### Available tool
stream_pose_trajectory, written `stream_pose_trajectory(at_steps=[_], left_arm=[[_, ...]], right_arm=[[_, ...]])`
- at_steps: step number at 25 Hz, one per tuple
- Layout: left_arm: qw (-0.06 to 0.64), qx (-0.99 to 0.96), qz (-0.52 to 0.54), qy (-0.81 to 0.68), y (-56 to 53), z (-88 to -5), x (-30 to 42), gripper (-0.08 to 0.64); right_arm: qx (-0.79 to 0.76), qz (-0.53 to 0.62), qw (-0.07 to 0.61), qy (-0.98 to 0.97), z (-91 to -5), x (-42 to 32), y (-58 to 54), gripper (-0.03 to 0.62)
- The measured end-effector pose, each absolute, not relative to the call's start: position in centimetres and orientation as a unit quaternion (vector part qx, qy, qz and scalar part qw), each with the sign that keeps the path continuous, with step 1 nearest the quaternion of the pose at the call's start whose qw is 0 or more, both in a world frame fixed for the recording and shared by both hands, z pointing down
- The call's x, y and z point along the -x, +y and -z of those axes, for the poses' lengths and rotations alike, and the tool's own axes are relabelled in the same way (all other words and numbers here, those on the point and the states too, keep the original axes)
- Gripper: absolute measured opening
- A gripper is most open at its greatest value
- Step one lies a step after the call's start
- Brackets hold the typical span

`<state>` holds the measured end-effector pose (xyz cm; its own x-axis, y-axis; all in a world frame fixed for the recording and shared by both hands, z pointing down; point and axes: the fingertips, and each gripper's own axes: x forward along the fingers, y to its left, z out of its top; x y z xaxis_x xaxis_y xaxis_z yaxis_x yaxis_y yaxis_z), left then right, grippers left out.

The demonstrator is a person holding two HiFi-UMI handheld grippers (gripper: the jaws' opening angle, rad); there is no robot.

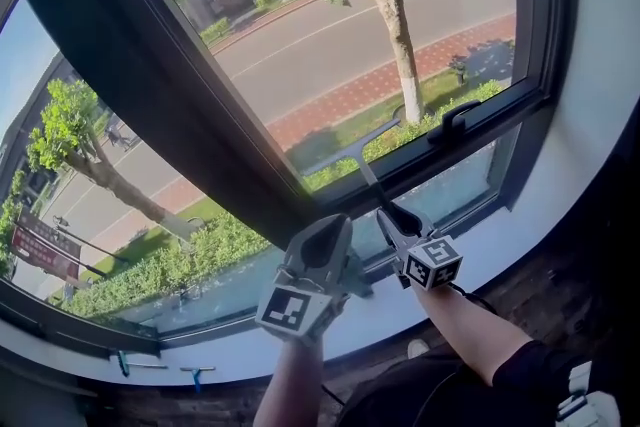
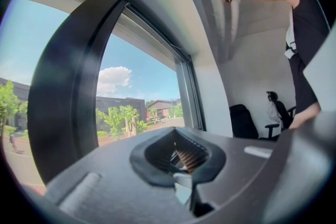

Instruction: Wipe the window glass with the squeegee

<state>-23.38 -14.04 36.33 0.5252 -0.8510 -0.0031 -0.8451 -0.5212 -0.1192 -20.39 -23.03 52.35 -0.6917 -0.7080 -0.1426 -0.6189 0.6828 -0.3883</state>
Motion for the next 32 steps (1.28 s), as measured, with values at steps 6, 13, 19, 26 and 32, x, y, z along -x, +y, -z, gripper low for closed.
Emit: stream_pose_trajectory(at_steps=[6,13,19,26,32], left_arm=[[0.048,0.871,0.035,0.488,-13.8,-36.7,23.7,0.003],[0.04,0.869,0.04,0.491,-13.6,-37.3,23.9,0.003],[0.036,0.868,0.042,0.493,-13.8,-37.6,24.1,0.003],[0.034,0.87,0.042,0.49,-14.1,-37.7,23.9,0.003],[0.032,0.87,0.042,0.491,-14.3,-38.1,24.1,0.003]], right_arm=[[0.368,0.171,0.137,0.903,-53.9,20.6,-22.9,0.1],[0.369,0.182,0.128,0.902,-55.4,20.7,-22.6,0.1],[0.37,0.187,0.114,0.903,-56.7,20.8,-22.5,0.1],[0.374,0.198,0.097,0.901,-58.5,20.5,-22.6,0.1],[0.376,0.214,0.095,0.897,-59.8,20.5,-22.6,0.1]])
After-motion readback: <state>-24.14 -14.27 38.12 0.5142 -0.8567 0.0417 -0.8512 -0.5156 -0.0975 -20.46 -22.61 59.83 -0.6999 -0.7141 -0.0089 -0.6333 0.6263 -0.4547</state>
